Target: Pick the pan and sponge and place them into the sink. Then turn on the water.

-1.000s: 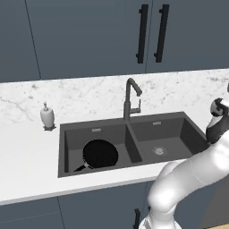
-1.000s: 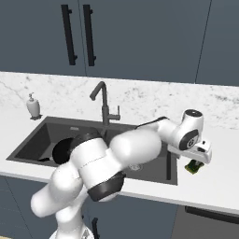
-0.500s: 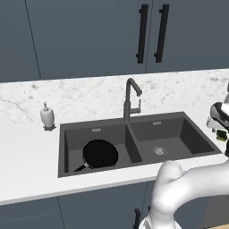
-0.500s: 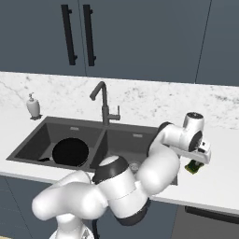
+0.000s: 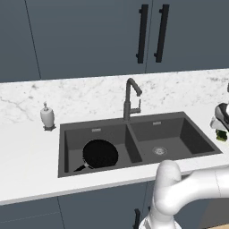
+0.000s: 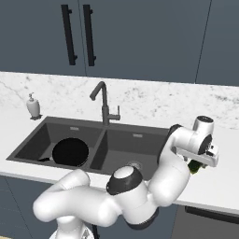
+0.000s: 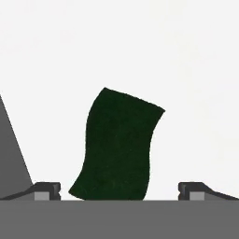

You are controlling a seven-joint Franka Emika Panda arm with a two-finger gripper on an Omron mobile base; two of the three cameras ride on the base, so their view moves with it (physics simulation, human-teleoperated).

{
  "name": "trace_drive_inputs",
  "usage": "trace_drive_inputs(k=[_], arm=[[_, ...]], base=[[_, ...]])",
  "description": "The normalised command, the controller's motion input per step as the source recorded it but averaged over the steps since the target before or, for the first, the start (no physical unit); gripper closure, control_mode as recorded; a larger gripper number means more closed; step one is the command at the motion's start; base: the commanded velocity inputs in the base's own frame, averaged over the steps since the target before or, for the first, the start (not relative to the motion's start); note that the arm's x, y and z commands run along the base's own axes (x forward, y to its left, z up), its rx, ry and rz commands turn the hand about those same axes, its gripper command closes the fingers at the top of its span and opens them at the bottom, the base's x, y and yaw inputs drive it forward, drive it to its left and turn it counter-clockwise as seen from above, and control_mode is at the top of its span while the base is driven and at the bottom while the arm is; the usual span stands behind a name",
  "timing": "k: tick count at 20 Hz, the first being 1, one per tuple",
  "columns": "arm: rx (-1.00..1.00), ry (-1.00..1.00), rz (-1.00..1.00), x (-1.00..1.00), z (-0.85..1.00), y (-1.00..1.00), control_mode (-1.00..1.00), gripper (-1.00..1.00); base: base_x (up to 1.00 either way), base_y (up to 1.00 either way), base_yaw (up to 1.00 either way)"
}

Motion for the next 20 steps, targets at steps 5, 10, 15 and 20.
trace_drive_inputs(k=[5,10,15,20], arm=[[0.00,0.00,0.00,0.10,-0.19,-0.02,-1.00,-1.00],[0.00,0.00,0.00,0.12,-0.26,0.00,-1.00,-1.00],[0.00,0.01,0.00,0.10,-0.36,0.00,-1.00,-1.00],[0.00,0.01,0.00,0.04,-0.54,0.00,-1.00,1.00]], base=[[0.00,0.00,0.00],[0.00,0.00,0.00],[0.00,0.00,0.00],[0.00,0.00,0.00]])
